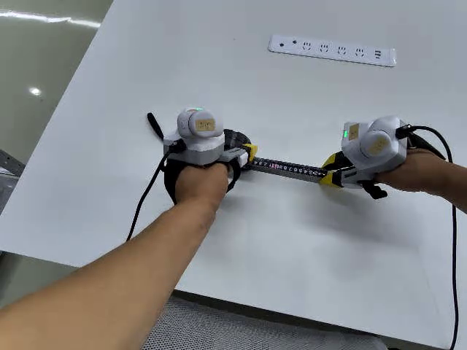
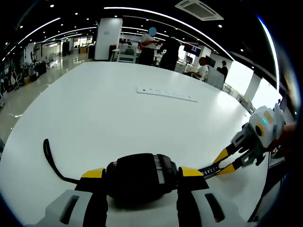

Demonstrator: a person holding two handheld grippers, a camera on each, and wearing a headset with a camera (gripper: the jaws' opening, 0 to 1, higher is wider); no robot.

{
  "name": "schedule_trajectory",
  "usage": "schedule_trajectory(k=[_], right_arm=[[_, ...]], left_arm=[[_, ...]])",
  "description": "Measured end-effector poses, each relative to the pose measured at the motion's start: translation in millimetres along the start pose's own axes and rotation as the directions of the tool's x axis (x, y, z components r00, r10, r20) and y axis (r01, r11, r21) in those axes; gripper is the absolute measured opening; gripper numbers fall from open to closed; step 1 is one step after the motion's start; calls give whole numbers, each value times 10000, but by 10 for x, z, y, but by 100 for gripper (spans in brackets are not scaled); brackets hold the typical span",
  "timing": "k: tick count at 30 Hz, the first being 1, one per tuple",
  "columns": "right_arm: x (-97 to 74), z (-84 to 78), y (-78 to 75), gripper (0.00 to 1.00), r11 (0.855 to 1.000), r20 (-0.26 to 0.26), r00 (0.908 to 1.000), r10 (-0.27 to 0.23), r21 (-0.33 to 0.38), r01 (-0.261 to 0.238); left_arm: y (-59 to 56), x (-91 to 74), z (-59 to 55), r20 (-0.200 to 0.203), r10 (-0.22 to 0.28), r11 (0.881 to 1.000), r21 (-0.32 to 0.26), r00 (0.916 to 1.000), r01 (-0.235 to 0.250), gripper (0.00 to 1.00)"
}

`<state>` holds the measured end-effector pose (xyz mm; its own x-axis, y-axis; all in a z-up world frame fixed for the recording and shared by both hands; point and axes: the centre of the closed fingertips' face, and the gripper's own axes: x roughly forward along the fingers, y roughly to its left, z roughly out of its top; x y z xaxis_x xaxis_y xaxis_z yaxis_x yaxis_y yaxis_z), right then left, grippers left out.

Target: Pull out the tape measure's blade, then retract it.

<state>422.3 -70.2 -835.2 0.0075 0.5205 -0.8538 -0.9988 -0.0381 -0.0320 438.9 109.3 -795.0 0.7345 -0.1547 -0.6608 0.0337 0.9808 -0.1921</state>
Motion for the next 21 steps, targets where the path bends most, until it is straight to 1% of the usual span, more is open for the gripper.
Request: schedule_trajectory(k=[6,21], right_arm=[[35,72,3,10,9999,58,10000,-19,-102,20],[98,186,-10,10,9999,161,9999,-38,-166,41]], left_arm=[[3,-4,0,-8,-50,10000,-49,10000,49,55],[-5,-8,5,-1,-56,10000,-58,10000,56,55]])
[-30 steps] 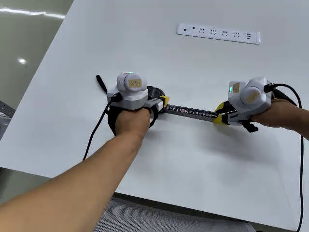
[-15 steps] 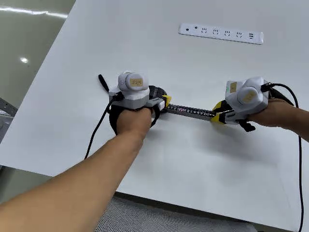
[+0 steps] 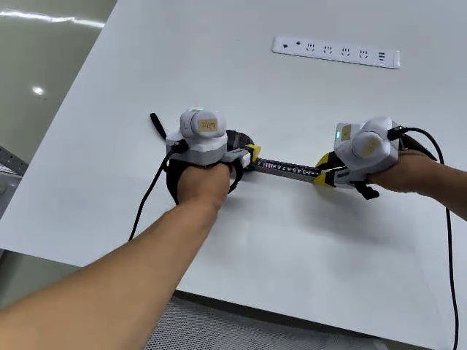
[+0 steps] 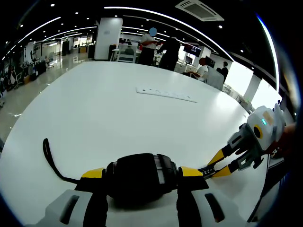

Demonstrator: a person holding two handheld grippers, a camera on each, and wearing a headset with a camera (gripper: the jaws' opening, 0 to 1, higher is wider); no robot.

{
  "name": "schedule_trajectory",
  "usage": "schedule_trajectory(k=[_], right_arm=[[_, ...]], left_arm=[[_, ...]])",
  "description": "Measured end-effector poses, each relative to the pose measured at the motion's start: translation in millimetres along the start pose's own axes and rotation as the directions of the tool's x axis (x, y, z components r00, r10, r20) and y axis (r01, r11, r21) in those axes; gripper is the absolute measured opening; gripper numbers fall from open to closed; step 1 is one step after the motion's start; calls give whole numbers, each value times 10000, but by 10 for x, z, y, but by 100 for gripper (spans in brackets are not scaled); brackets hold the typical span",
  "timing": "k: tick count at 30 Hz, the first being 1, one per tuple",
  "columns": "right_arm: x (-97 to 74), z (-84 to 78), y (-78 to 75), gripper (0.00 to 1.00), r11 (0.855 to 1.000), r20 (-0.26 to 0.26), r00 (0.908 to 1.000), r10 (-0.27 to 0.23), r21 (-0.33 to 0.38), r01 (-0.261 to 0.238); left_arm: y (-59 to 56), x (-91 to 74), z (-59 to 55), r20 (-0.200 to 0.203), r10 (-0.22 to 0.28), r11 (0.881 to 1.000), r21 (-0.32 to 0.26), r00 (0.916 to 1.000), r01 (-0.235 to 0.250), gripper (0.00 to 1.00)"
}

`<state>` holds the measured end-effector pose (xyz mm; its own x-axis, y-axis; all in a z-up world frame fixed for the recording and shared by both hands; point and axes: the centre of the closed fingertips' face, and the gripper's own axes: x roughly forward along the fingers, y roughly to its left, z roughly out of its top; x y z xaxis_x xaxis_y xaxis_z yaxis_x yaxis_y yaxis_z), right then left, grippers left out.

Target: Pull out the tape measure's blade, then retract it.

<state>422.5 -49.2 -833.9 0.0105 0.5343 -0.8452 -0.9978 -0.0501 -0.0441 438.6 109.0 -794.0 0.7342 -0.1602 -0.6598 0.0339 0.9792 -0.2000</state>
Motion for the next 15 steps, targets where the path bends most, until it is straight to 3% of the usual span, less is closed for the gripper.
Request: schedule_trajectory(k=[15], right_arm=[[72,85,-2,11,10000,135,9999,-29,1,29]], left_arm=[[-1,5,0,2,4,10000,38,10000,-4,55]])
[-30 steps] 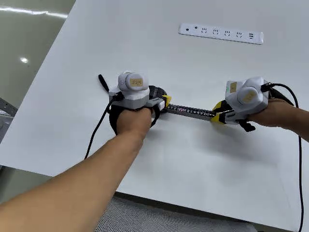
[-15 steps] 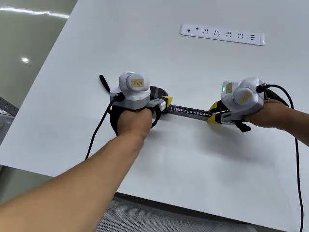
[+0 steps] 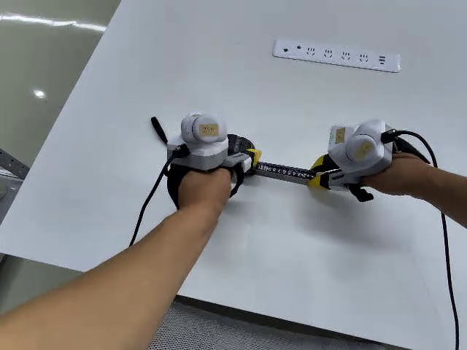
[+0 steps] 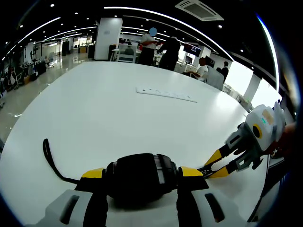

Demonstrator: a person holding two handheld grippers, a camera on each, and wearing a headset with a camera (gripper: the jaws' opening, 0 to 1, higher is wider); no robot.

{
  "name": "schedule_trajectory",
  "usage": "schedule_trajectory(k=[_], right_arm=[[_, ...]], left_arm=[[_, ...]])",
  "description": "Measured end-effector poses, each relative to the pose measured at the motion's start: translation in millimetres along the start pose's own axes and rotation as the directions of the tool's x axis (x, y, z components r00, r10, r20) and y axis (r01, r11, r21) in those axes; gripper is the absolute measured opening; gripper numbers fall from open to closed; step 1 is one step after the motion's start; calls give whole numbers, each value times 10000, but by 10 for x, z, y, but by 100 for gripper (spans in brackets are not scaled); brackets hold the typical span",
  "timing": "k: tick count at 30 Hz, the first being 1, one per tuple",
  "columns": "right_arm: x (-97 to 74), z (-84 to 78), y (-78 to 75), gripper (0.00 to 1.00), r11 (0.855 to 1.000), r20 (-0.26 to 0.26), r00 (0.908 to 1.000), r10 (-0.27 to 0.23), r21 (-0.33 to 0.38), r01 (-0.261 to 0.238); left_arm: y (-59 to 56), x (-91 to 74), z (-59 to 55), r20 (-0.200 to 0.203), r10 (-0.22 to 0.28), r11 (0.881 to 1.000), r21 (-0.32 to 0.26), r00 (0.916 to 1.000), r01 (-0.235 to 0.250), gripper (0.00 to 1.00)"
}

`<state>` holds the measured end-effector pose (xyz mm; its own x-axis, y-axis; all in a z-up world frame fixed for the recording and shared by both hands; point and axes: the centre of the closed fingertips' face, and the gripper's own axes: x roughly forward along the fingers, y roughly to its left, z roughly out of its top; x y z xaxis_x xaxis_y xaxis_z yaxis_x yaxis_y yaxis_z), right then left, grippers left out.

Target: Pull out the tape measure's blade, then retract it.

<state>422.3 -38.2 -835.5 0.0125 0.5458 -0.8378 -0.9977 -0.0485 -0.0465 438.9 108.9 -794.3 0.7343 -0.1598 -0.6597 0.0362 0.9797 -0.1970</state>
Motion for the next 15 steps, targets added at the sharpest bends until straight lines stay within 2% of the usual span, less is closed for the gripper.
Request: schedule_trajectory(k=[15], right_arm=[[78,132,-21,11,9999,137,9999,-16,-103,17]], left_arm=[[8,12,2,10,-33,10000,37,10000,33,55]])
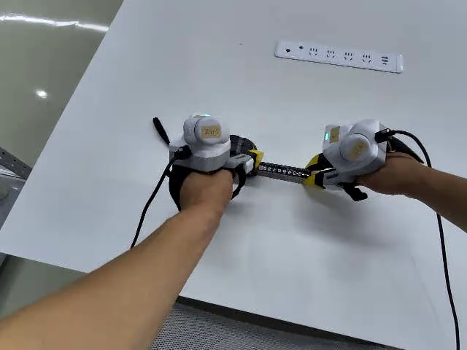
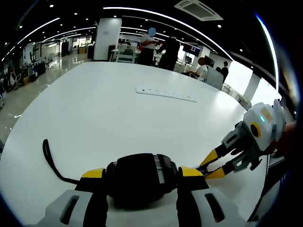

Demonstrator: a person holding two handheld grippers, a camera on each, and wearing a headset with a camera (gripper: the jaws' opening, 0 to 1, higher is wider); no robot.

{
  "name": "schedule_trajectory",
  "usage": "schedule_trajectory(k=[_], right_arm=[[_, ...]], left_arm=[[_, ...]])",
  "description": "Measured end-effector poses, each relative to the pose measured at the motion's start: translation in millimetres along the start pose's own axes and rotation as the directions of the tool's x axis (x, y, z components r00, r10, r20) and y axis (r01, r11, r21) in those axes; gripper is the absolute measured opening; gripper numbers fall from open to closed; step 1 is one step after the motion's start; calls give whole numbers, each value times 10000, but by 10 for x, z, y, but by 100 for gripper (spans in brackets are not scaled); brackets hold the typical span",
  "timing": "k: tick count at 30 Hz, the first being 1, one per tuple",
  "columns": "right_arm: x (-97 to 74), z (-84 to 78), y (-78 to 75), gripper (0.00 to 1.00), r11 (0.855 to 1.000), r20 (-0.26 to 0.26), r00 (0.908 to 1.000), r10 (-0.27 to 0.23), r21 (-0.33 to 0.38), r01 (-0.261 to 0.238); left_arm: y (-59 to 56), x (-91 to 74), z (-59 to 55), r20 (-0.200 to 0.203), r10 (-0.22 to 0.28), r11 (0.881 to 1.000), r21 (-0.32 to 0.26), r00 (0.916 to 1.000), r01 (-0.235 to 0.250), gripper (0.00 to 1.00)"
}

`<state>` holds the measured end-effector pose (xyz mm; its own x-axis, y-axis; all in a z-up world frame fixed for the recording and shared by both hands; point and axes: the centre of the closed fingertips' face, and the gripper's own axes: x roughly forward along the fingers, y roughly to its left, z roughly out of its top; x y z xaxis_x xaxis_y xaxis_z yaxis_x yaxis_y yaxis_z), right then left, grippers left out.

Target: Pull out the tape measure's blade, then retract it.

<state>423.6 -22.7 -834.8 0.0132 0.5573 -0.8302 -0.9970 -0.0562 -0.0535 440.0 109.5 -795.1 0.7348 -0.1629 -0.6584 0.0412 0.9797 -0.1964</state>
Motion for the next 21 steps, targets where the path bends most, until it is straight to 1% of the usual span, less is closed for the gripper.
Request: schedule_trajectory(k=[7,18,21], right_arm=[[12,36,-3,11,10000,22,10000,36,-33,-36],[84,163,-13,11,9999,153,9998,94,-112,-93],[110,199,-19,11,9999,200,9998,85,-123,-82]], left_arm=[[3,-1,1,-8,-50,10000,-17,10000,50,55],[9,-10,5,-18,-77,10000,-47,10000,77,55],[8,-11,5,-29,-74,10000,21,10000,74,55]])
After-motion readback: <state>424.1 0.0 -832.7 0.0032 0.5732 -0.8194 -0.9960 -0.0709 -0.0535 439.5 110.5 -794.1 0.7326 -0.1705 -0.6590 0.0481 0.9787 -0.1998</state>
